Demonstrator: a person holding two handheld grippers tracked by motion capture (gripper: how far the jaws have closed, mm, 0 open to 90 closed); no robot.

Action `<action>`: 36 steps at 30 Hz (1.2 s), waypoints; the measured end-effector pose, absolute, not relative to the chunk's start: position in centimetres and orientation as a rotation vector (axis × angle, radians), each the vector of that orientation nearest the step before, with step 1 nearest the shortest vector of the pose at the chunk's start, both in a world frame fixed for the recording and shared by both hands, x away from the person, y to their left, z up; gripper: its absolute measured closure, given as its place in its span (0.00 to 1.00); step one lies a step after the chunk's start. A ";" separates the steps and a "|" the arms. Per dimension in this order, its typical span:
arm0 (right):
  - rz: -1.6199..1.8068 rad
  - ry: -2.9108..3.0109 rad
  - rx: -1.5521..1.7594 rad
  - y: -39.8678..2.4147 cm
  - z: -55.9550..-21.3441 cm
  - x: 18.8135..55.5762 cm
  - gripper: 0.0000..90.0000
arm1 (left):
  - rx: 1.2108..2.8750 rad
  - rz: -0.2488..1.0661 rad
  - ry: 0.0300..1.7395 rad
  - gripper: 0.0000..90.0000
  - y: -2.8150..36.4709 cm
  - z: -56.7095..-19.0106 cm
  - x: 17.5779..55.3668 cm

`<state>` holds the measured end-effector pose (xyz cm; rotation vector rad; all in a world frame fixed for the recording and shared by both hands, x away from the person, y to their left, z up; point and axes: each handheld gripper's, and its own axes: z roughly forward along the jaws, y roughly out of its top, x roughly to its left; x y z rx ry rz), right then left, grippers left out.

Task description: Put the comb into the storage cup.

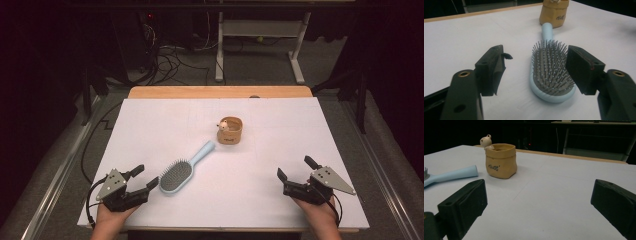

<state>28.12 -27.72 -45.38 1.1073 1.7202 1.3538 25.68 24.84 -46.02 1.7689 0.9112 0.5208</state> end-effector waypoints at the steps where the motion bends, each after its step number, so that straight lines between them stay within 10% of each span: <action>1: 1.354 1.721 1.106 -27.7 -45.4 28.1 0.02 | 1.767 0.511 0.914 0.35 24.9 -46.0 25.7; 20: 1.349 1.721 1.102 -27.7 -45.3 28.2 0.02 | 1.753 0.483 0.913 0.00 25.2 -46.2 26.3; 36: 1.344 1.716 1.101 -27.8 -45.3 28.1 0.02 | 1.924 0.405 1.004 0.00 25.3 -46.5 27.0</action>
